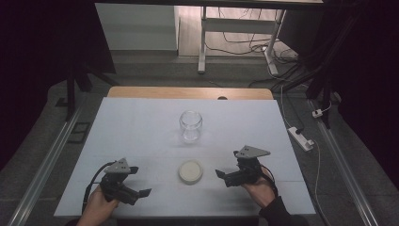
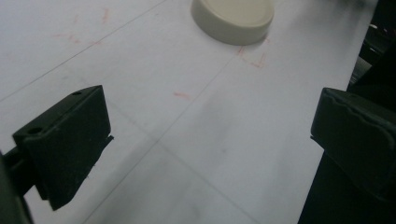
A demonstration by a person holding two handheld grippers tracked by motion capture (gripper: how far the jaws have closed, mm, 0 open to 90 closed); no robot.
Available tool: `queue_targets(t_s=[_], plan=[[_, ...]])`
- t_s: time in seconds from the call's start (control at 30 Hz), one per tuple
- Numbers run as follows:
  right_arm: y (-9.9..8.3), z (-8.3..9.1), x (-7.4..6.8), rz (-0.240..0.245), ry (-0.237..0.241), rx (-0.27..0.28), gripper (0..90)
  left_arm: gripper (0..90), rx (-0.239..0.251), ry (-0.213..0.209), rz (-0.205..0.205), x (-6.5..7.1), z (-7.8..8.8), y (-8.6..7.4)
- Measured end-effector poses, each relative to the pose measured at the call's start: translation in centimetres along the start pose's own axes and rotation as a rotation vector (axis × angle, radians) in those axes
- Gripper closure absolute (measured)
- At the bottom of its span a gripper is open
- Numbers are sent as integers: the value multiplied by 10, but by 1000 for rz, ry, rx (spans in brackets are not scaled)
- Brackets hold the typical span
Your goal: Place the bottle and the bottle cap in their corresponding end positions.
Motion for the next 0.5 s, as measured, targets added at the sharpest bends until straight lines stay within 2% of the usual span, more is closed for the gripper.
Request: queue_targets(t_s=[0.3,0.5], plan=[[-21,23,2,-31,-36,-6,0,0,13,57,36,-9,18,-15],[-32,39,2,-44,-66,-14,0,0,40,88,69,-14,32,-26]])
Point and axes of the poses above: each handheld gripper's, and its own axes: z roughly backward along the jaws, y roughly out of its top, x roughly to its right, the point moved 4 cm from there along -z, roughly forward along the jaws, and after that the axes turned 6 degrees about z, right-handed, at the moved point
